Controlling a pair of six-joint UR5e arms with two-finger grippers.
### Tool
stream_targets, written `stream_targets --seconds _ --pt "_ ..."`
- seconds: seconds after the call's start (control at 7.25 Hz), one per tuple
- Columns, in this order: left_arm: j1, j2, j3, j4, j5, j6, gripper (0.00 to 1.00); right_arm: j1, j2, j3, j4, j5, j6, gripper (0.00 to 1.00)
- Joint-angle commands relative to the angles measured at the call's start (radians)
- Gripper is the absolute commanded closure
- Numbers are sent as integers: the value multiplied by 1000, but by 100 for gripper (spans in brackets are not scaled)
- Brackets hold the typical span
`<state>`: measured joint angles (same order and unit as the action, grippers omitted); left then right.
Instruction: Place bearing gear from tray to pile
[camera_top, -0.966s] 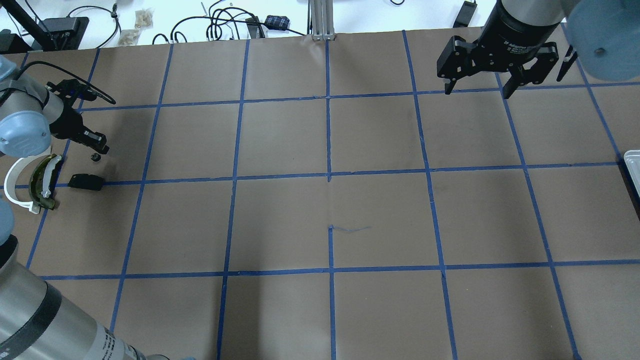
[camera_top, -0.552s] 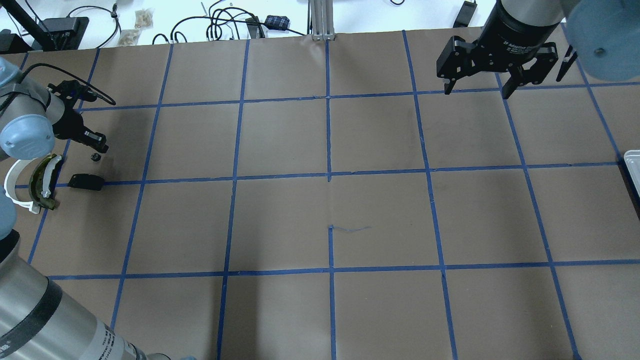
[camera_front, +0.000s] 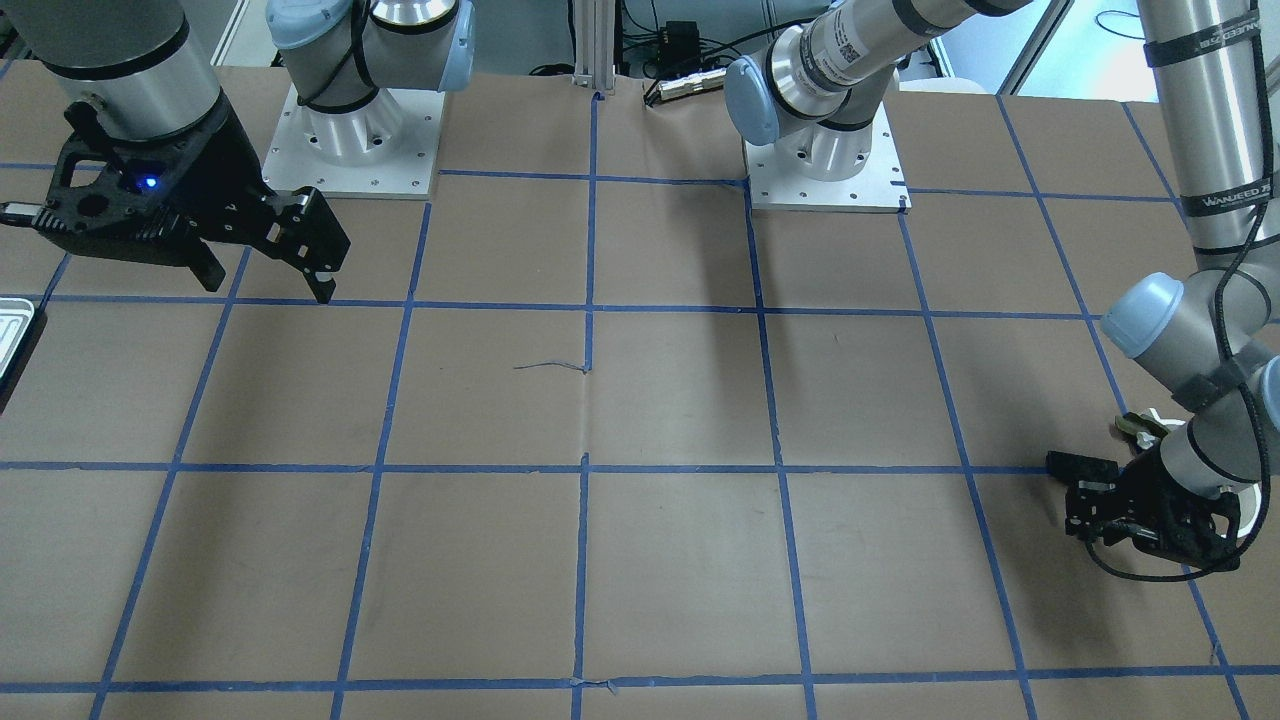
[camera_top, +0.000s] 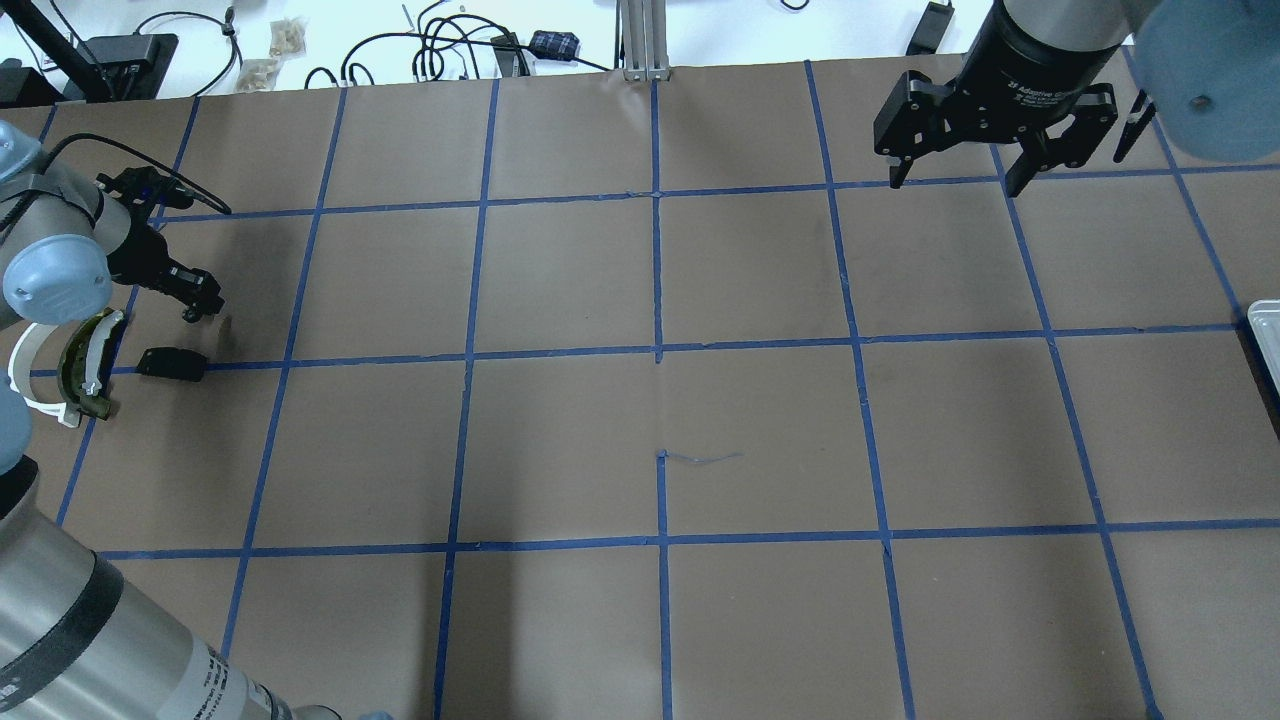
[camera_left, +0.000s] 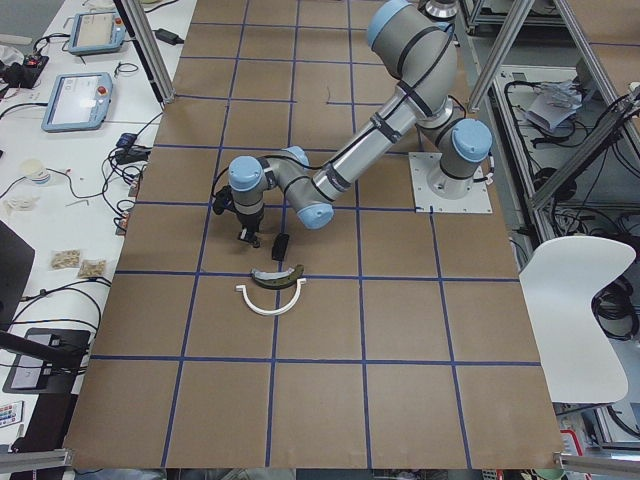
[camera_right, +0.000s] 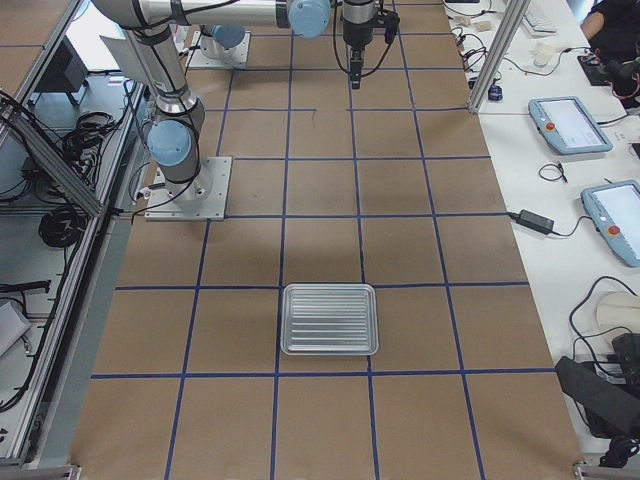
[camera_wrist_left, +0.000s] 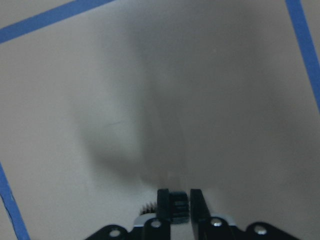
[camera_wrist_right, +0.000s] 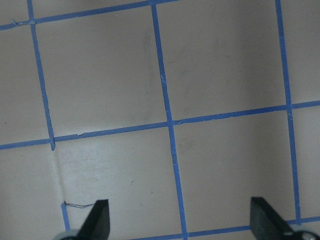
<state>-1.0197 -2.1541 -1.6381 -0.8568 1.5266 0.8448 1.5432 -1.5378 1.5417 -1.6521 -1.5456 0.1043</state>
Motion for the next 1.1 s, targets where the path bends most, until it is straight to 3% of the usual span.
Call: stream_targets --seconds 0.0,0.28,0.41,0.69,0.83,0.97 --pt "-25 28 3 -24 1 -96 19 0 -1 0 0 -4 0 0" --pt "-118 84 20 -89 4 -161 18 0 -1 0 0 -1 -2 0" --pt "-147 133 74 -217 1 -226 17 0 -1 -5 0 -2 -3 0" --pt "-286 221 290 -561 1 -574 8 0 1 -5 0 -2 -5 0" --pt "-363 253 398 -709 3 -658 8 0 -1 -3 0 -2 -9 0" --pt "-423 282 446 -776 4 -705 8 0 1 -2 0 -2 -9 0"
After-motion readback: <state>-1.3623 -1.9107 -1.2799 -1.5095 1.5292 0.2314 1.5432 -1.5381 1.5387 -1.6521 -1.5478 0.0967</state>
